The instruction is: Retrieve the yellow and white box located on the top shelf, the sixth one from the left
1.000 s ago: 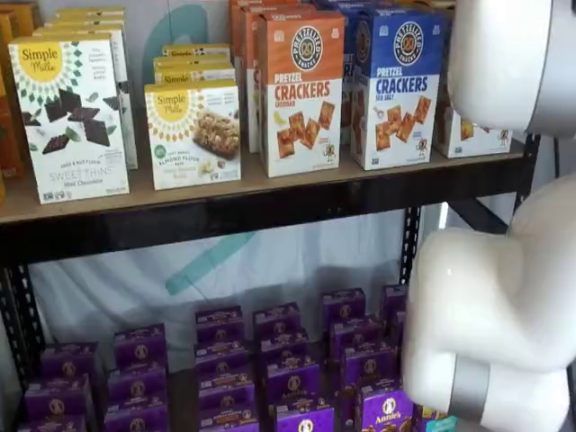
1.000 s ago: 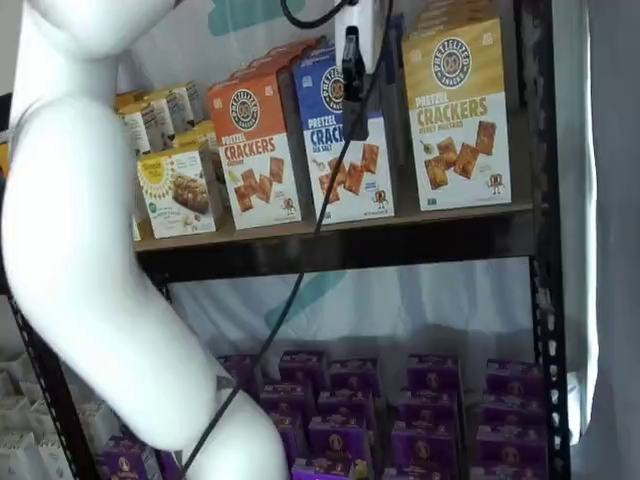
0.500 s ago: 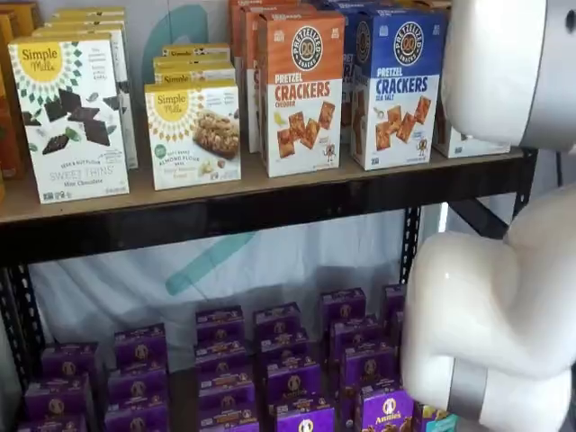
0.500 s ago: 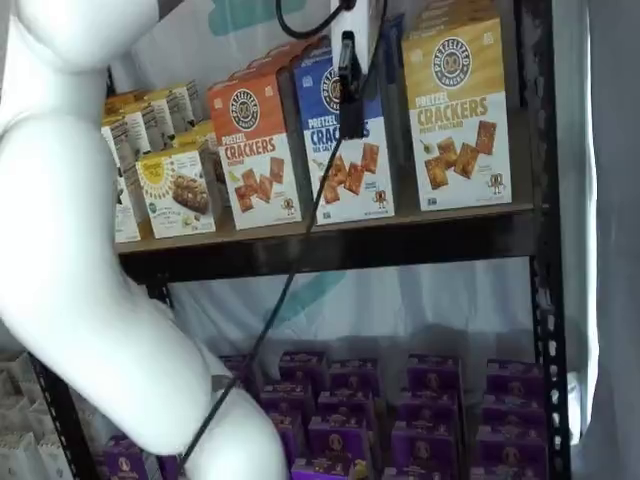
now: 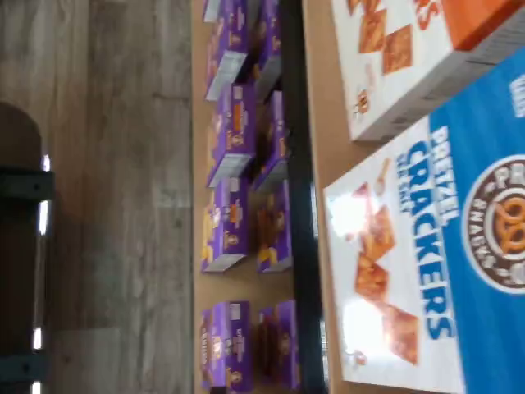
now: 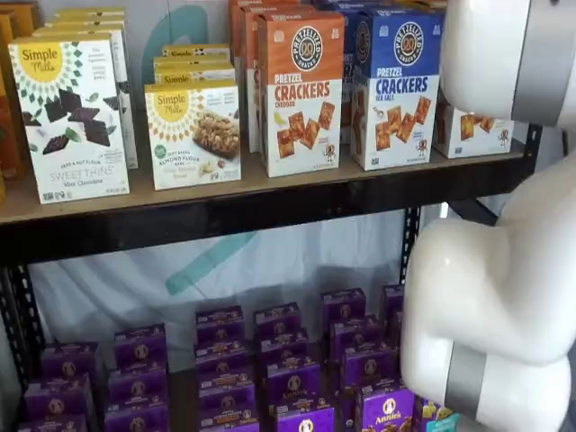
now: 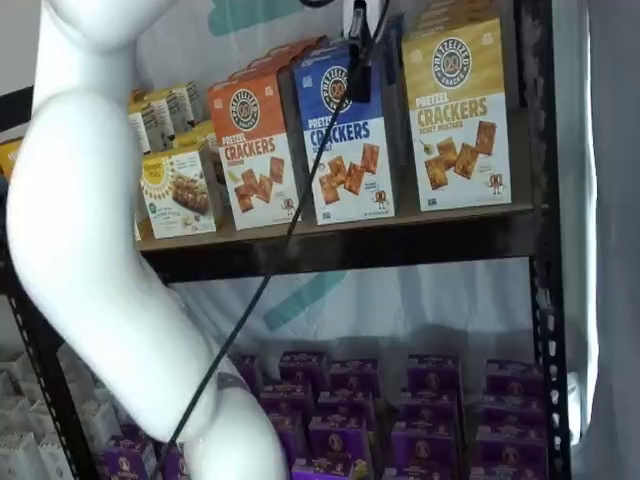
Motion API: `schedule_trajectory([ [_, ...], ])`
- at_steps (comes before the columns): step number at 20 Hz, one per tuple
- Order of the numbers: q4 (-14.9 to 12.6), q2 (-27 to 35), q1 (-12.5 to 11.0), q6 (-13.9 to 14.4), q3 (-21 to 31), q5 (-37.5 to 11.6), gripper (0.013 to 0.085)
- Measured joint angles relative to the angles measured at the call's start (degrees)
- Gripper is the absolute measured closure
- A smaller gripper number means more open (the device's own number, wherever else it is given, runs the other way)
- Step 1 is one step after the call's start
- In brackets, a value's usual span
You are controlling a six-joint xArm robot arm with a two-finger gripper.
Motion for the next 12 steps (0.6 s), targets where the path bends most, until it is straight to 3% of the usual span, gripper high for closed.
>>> schedule_trajectory([
  [5, 3.12, 1.63, -1.56, 0.06, -1.88, -0.86, 0.0130],
  [12, 4.95, 6.23, -2.22, 0.33, -6.78, -1.54, 0.0130],
])
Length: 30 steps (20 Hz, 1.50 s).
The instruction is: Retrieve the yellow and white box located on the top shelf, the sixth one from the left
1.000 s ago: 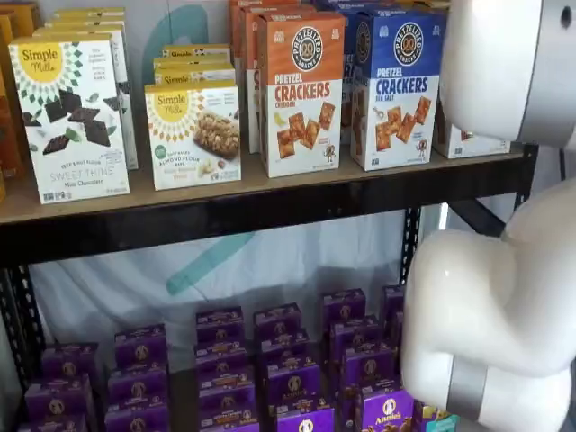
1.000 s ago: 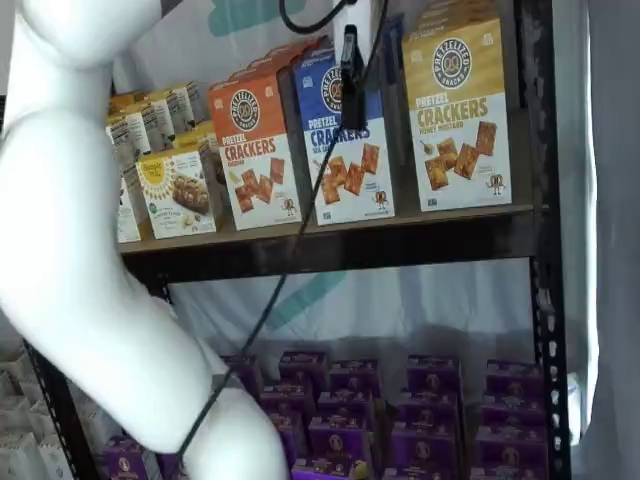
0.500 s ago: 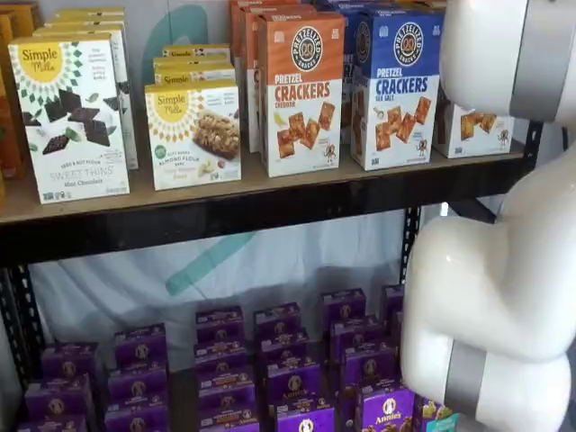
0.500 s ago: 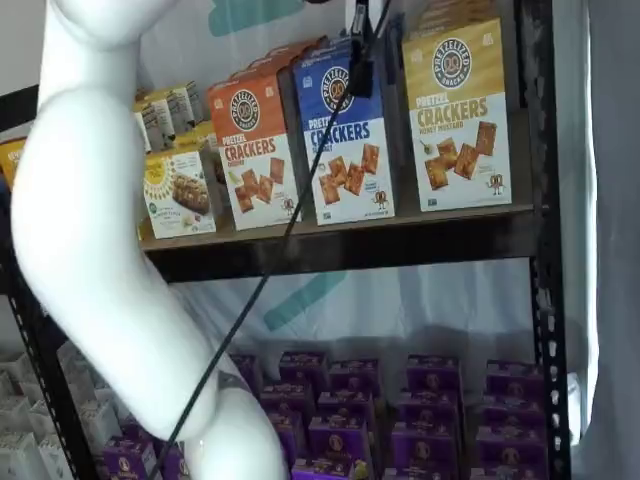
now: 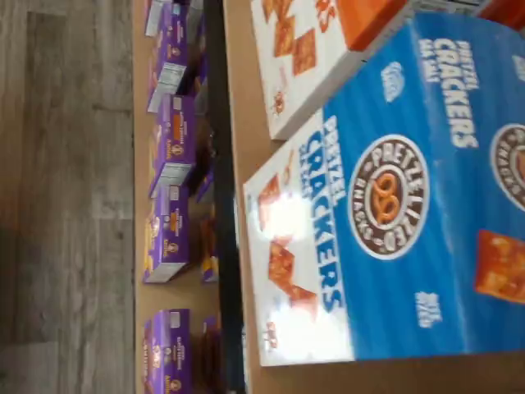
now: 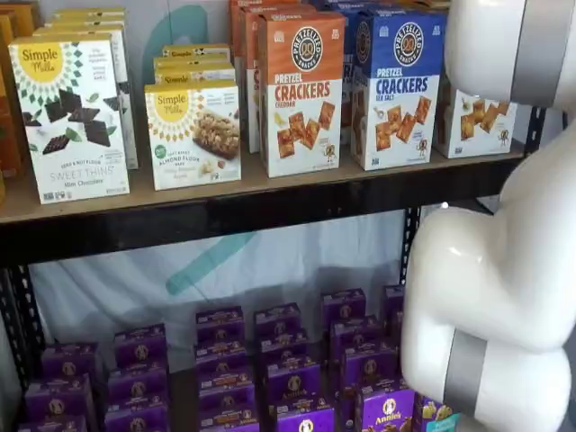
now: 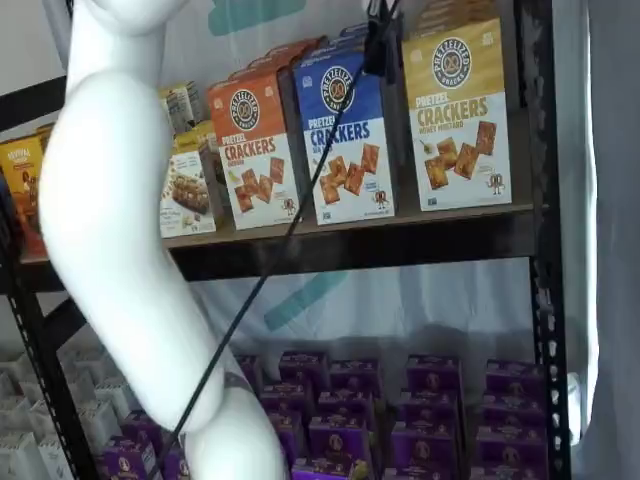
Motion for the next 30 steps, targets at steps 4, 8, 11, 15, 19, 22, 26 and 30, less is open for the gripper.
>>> schedule_trajectory([
  [4, 0.75, 2.65, -0.18, -0.04, -2.89, -1.48, 0.0130],
  [8, -0.26, 4.04, 0.67, -0.48, -3.84, -3.79, 0.0130],
  [11, -0.66, 4.77, 1.22, -0.59, -4.13, -5.12, 0.0130],
  [15, -2.07, 7.83, 2.14, 0.07, -8.01, -3.77, 0.0130],
  [19, -4.11, 11.13, 3.11, 0.80, -12.63, -1.02, 0.0130],
  [22, -4.51, 11.79, 3.64, 1.05, -13.16, -1.30, 0.0130],
  [26, -4.81, 11.84, 4.38, 1.26, -12.64, -2.65, 0.0130],
  [30, -5.70, 11.82, 5.59, 1.49, -11.94, -4.56, 0.0130],
])
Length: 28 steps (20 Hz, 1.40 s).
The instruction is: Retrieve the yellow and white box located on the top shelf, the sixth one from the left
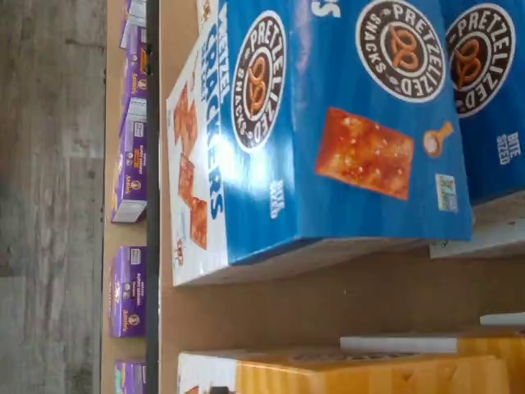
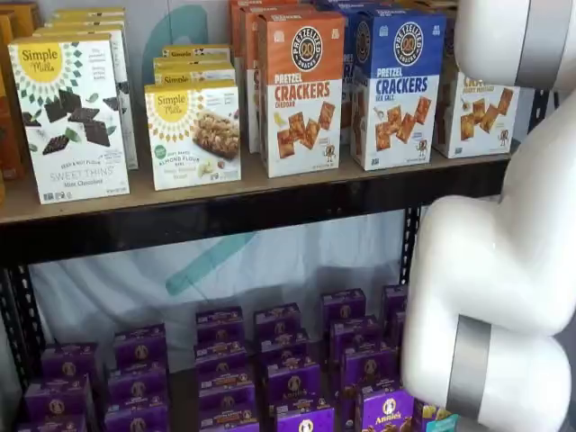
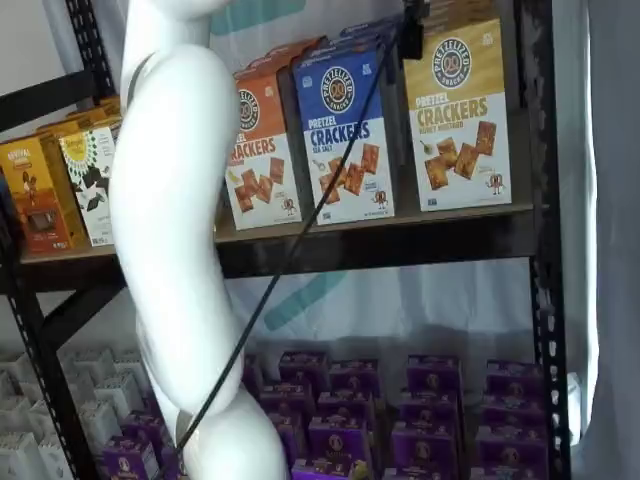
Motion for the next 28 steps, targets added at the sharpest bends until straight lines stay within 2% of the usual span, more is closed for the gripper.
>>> schedule_trajectory([
  [6, -1.87, 0.21, 1.46, -0.09, 0.75, -2.44, 0.0130],
  [15, -4.57, -0.95, 3.04, -0.90, 4.64, -6.61, 0.0130],
  [28, -9.69, 0.76, 5.09, -0.13, 1.89, -3.25, 0.0130],
])
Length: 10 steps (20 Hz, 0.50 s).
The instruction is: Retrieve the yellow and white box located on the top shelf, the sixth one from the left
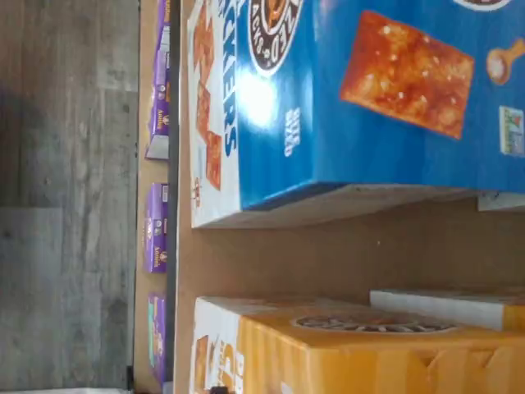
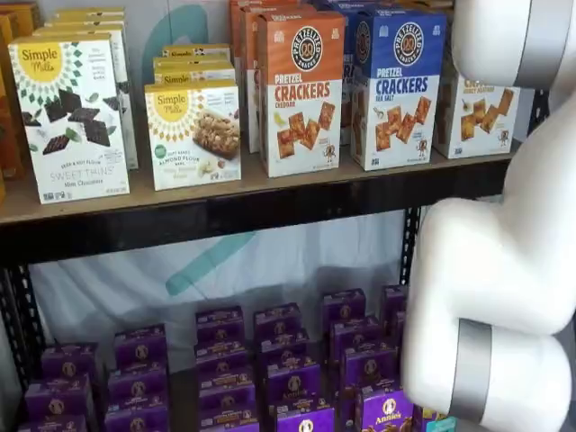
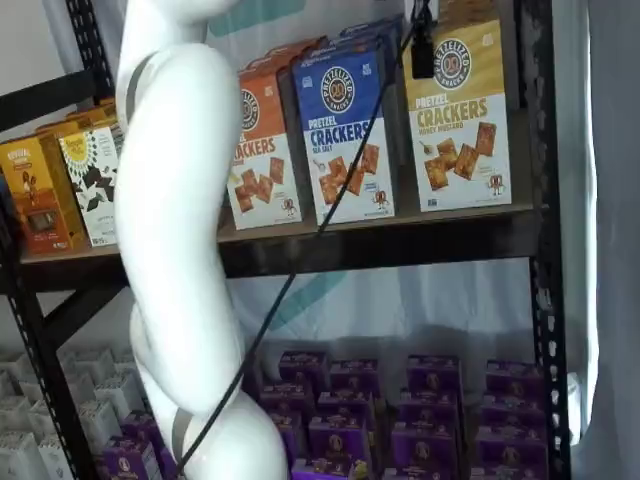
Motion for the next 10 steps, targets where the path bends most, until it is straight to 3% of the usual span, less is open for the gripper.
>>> schedule_trajectory([
  [10, -3.61, 1.37, 1.30, 0.44, -2.66, 2.97, 0.0130],
])
